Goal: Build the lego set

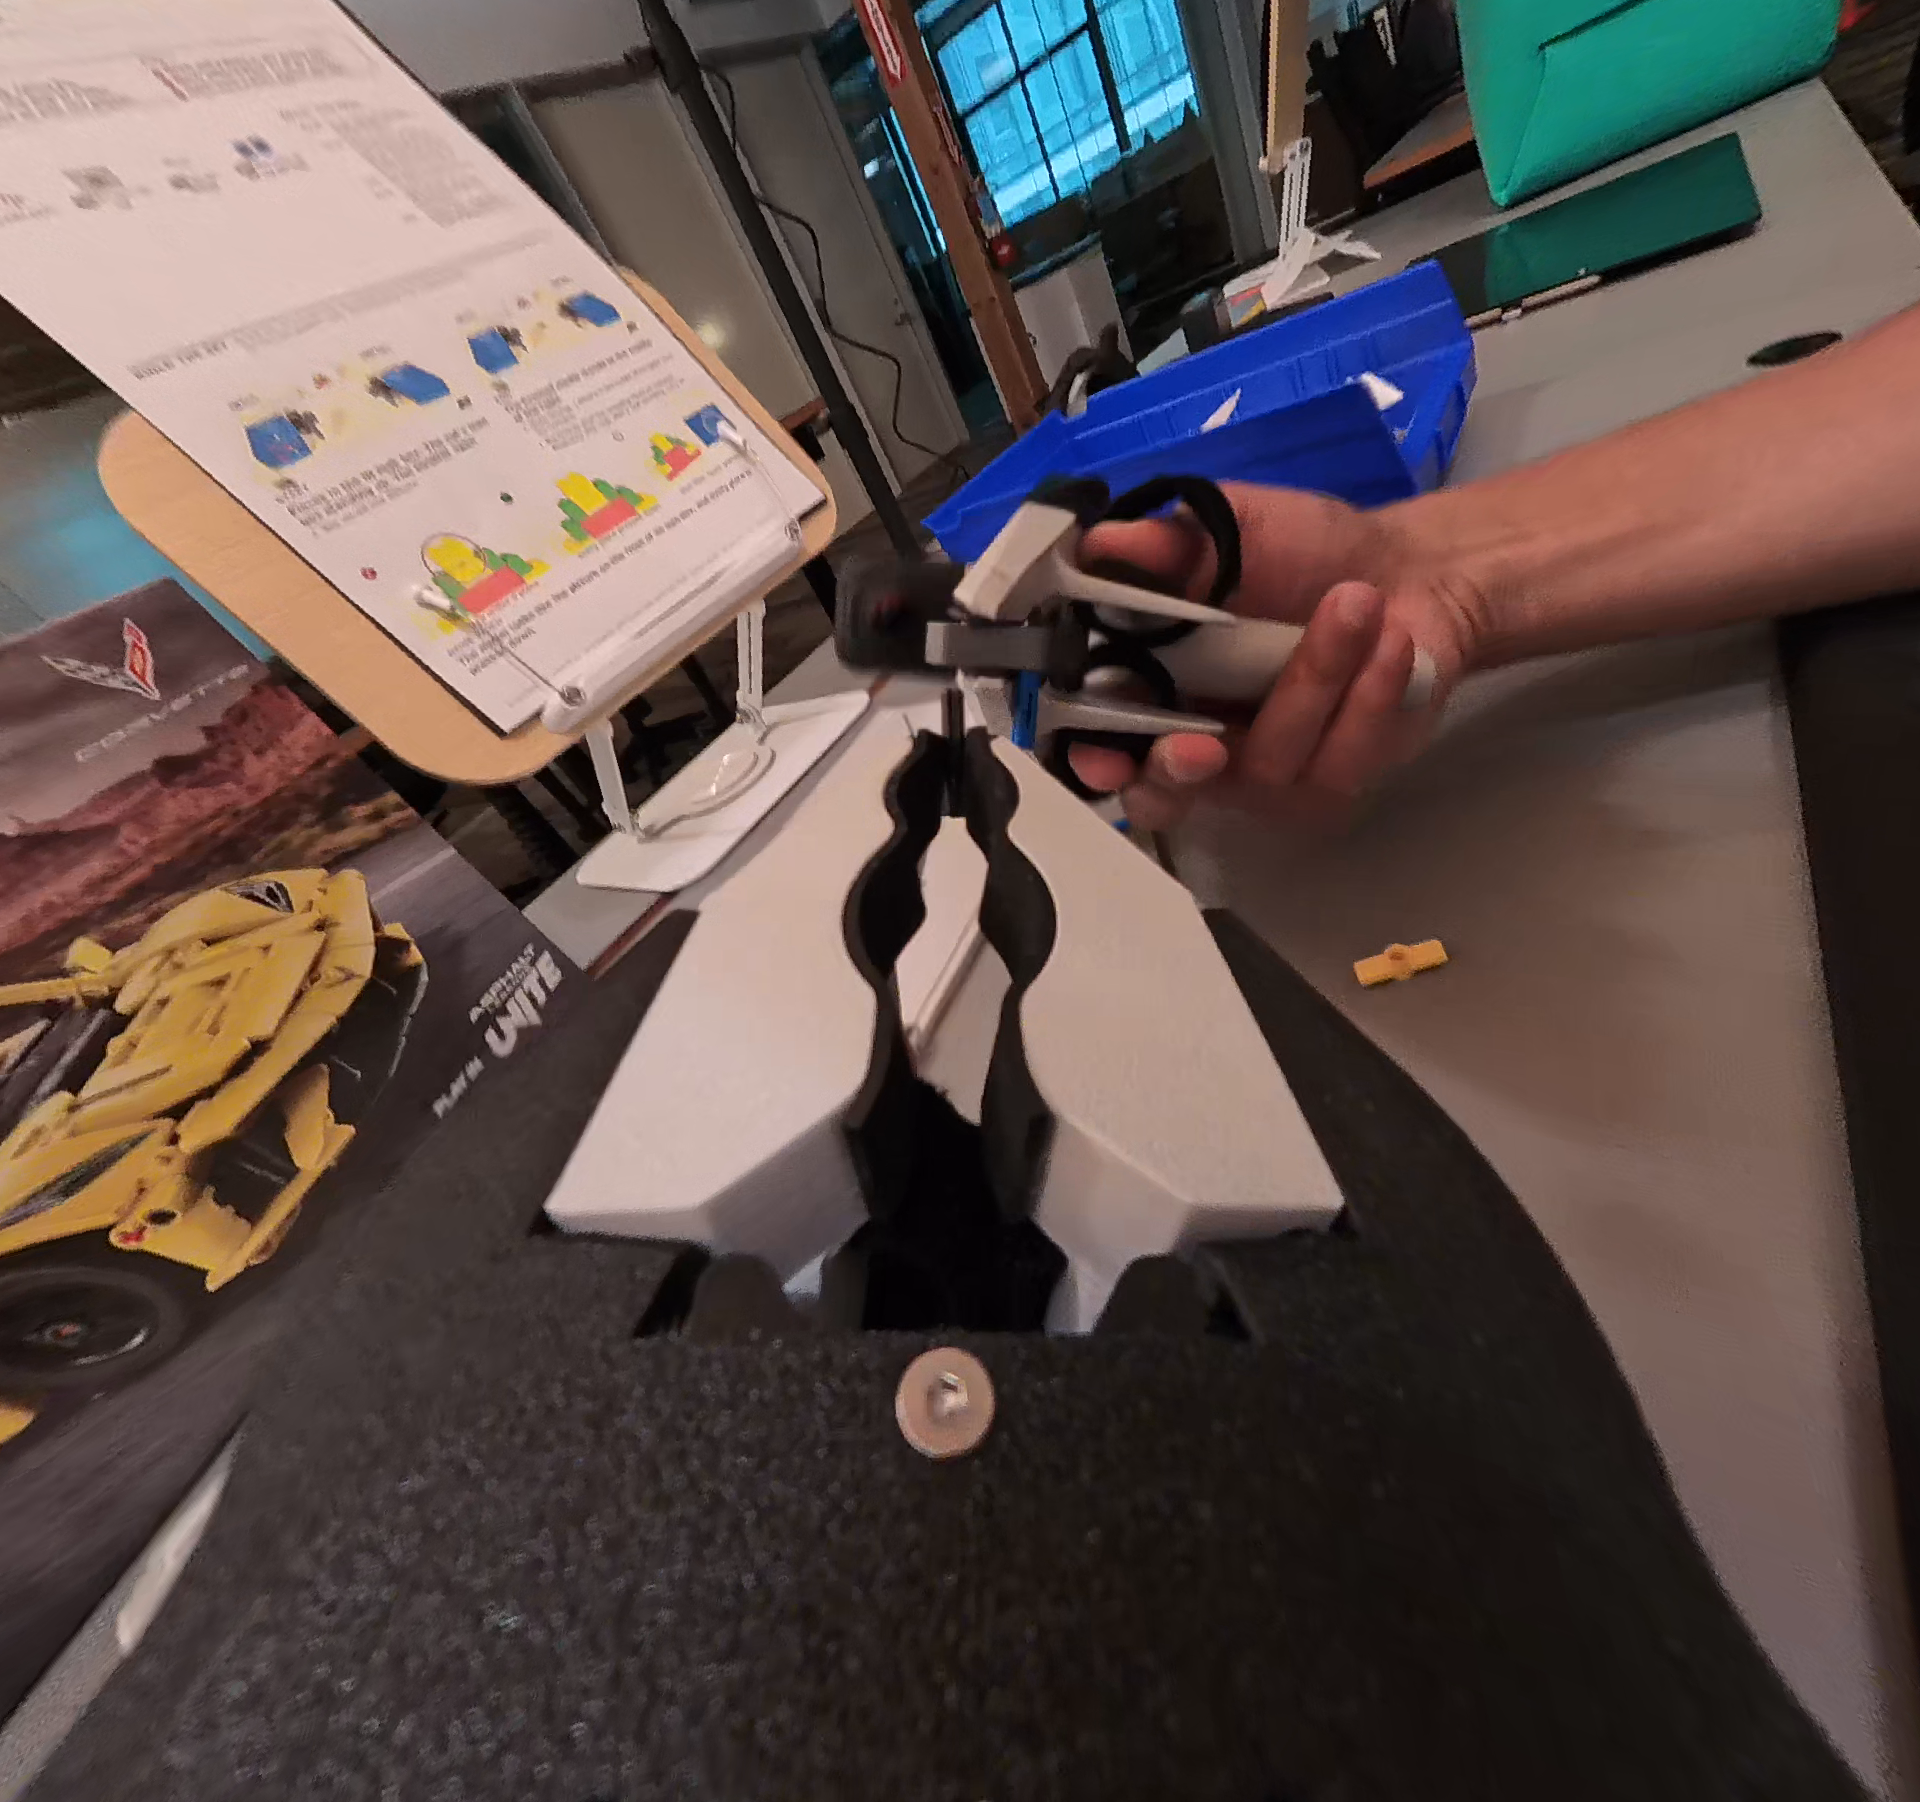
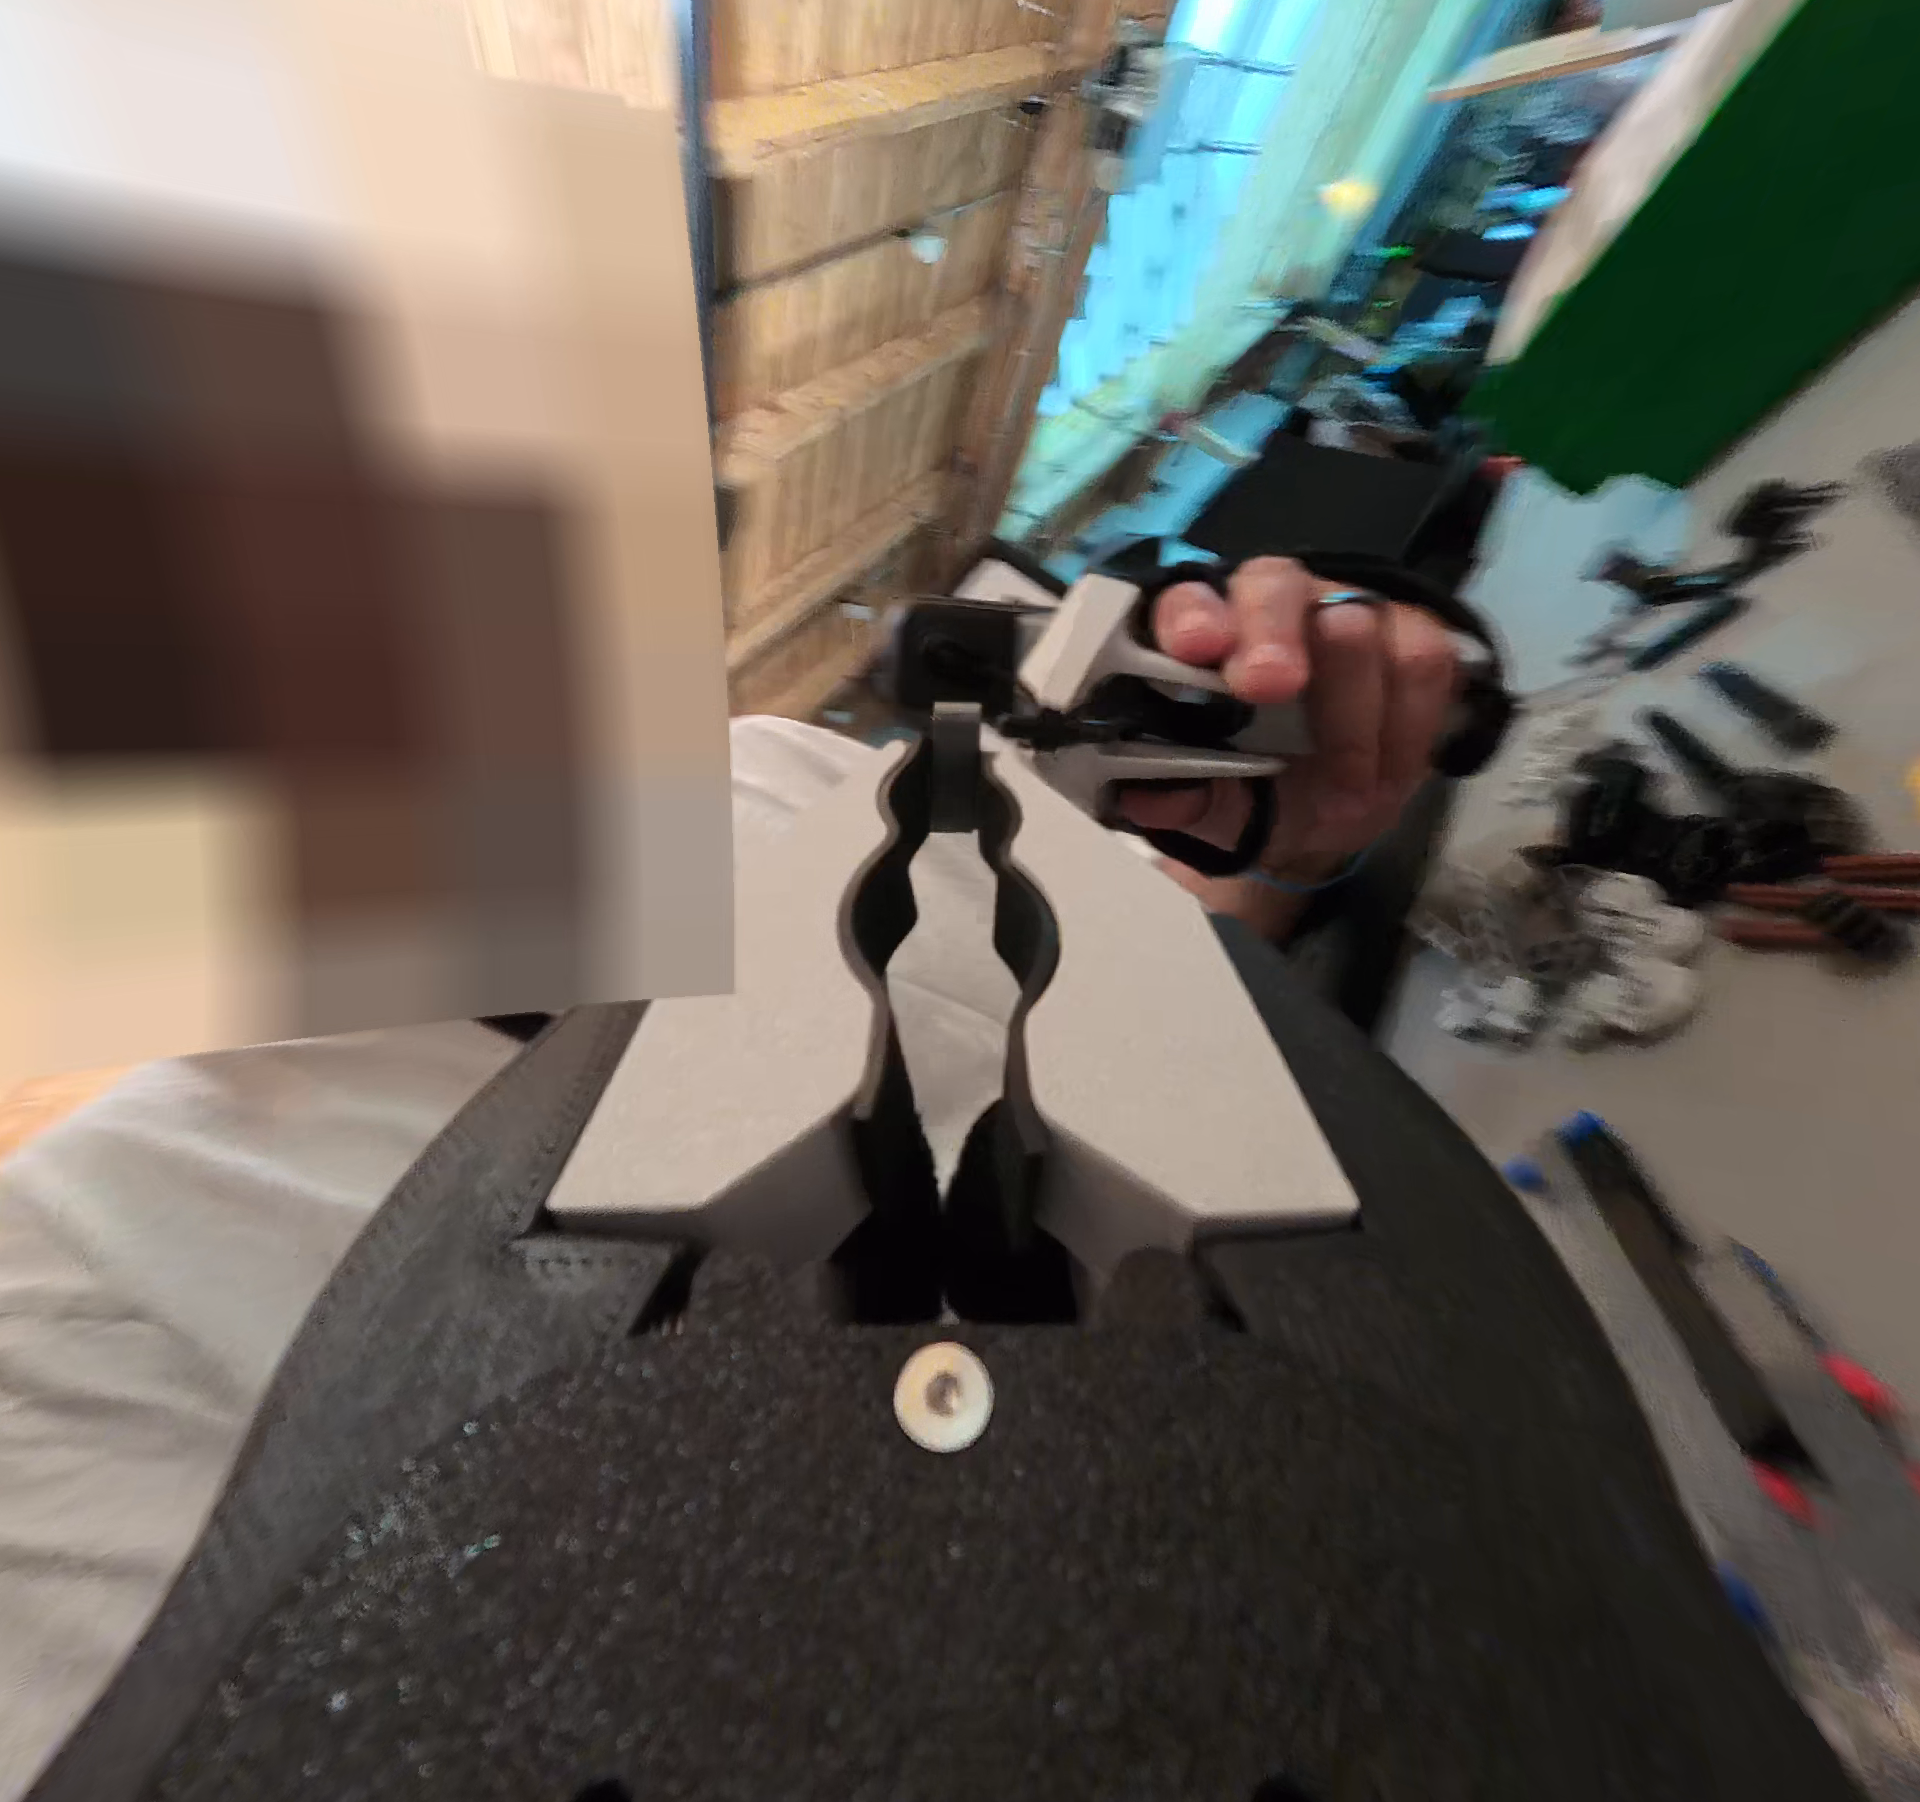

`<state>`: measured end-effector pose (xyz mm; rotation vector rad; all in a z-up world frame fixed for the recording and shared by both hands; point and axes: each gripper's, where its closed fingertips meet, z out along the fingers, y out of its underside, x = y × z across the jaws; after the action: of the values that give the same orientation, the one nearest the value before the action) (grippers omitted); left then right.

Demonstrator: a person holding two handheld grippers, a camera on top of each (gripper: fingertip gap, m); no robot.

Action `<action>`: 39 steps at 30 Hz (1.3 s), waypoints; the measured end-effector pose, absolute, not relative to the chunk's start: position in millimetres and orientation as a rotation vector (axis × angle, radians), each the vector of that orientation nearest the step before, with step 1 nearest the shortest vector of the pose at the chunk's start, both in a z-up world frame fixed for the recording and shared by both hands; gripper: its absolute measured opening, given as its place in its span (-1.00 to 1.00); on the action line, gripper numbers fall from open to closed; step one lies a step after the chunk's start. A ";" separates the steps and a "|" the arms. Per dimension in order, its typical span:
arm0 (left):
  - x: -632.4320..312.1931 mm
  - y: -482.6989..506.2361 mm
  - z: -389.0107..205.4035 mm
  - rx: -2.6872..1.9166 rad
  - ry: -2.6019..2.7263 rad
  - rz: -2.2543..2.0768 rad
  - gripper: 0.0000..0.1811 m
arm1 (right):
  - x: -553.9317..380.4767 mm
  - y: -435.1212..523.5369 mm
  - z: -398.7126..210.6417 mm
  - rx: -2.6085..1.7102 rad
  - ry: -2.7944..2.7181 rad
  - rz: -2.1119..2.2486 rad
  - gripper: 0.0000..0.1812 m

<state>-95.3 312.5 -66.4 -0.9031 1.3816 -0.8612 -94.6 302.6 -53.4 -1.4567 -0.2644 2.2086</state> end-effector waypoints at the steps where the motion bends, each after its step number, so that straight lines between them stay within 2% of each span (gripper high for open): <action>1: -95.9 315.1 -70.8 -0.936 1.392 -0.851 -0.97 | -93.9 305.7 -64.8 -1.584 -0.299 2.059 -0.93; 4: -99.5 317.1 -94.9 -1.063 1.502 -0.846 -0.97 | -77.9 303.2 -134.5 -2.087 -0.610 1.282 -0.92; 6: -108.8 311.4 -118.4 -1.172 1.650 -0.852 -0.97 | -54.5 289.5 -159.1 -2.246 -0.790 0.877 -0.92; 10: -128.5 280.4 -128.9 -1.308 1.805 -1.008 -0.97 | -23.5 259.8 -178.7 -2.372 -0.928 0.493 -0.92; 13: -127.1 258.4 -152.1 -1.383 1.928 -0.973 -0.97 | -15.2 245.0 -188.1 -2.420 -0.939 0.379 -0.92; 17: -112.8 243.4 -186.1 -1.424 2.052 -0.833 -0.97 | -28.9 241.0 -181.3 -2.310 -0.813 0.487 -0.92; 21: -104.4 230.6 -206.5 -1.444 2.133 -0.796 -0.96 | -42.0 246.5 -164.1 -1.995 -0.842 0.355 -0.92; 24: -102.5 227.6 -213.7 -1.496 2.139 -0.811 -0.96 | -40.4 251.0 -162.5 -1.918 -0.848 0.126 -0.92; 27: -100.6 227.3 -213.7 -1.542 2.113 -0.846 -0.93 | -39.4 253.1 -158.1 -1.798 -0.936 -0.129 -0.92; 30: -97.7 230.5 -211.6 -1.575 2.069 -0.868 -0.69 | -42.3 254.2 -155.7 -1.763 -0.975 -0.269 -0.92; 33: -90.7 231.2 -182.5 -1.617 1.921 -1.109 -0.60 | -53.0 255.1 -146.6 -1.674 -1.048 -0.390 -0.92; 37: -82.4 236.7 -140.2 -1.643 1.723 -1.435 -0.59 | -74.2 256.3 -139.4 -1.557 -1.171 -0.506 -0.92; 39: -81.4 237.8 -131.8 -1.639 1.688 -1.528 -0.68 | -86.4 256.0 -137.7 -1.501 -1.229 -0.530 -0.92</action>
<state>-81.4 237.8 -131.8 -1.6392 1.6876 -1.5284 -86.4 256.0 -137.7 -1.5010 -1.2289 -0.5300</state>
